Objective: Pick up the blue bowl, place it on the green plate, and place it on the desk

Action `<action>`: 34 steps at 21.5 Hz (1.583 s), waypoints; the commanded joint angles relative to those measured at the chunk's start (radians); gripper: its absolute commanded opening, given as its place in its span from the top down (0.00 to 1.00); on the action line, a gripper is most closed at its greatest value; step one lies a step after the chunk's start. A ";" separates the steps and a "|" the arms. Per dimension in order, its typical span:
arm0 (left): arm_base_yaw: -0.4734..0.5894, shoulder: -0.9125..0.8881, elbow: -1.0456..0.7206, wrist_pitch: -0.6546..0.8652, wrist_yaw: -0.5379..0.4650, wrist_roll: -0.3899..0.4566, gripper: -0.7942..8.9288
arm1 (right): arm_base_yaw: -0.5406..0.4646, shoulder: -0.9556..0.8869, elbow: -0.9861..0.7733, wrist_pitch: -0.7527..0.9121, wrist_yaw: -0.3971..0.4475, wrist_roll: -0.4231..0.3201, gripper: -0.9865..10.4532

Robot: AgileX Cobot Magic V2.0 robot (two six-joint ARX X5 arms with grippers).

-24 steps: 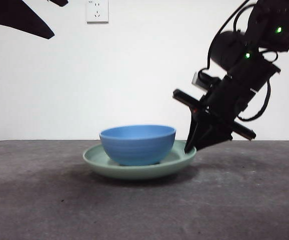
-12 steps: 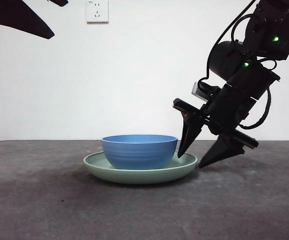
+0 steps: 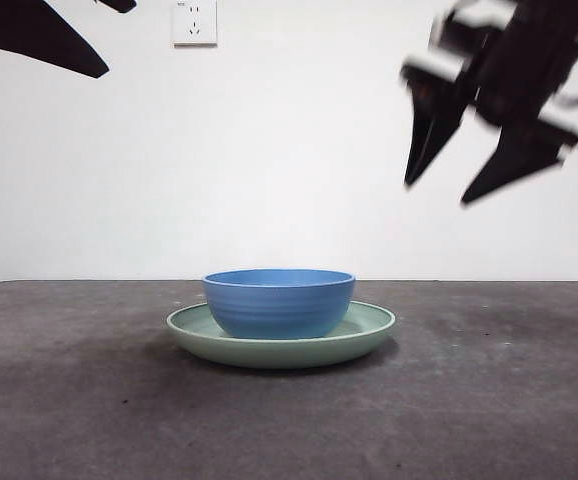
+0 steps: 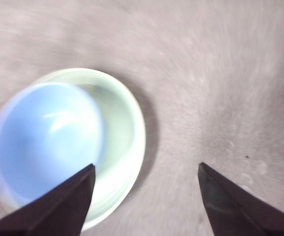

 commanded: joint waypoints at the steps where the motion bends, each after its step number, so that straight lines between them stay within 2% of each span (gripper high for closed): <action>1: -0.006 0.006 0.010 0.005 0.006 0.003 0.66 | 0.012 -0.100 0.019 -0.070 -0.045 -0.073 0.62; 7: -0.006 0.006 0.010 0.005 0.006 0.003 0.66 | 0.014 -0.330 0.019 -0.298 -0.242 -0.119 0.62; 10: -0.006 0.006 0.010 0.005 0.006 0.003 0.66 | 0.016 -0.385 0.019 -0.388 -0.286 -0.143 0.62; 17: -0.006 0.006 0.010 0.005 0.006 0.003 0.66 | 0.029 -0.451 0.018 -0.547 -0.295 -0.231 0.62; 22: -0.006 0.006 0.010 0.005 0.006 0.003 0.66 | 0.029 -0.457 0.018 -0.548 -0.333 -0.233 0.62; 34: -0.006 0.006 0.010 0.005 0.006 0.002 0.66 | 0.029 -0.458 0.018 -0.548 -0.340 -0.233 0.62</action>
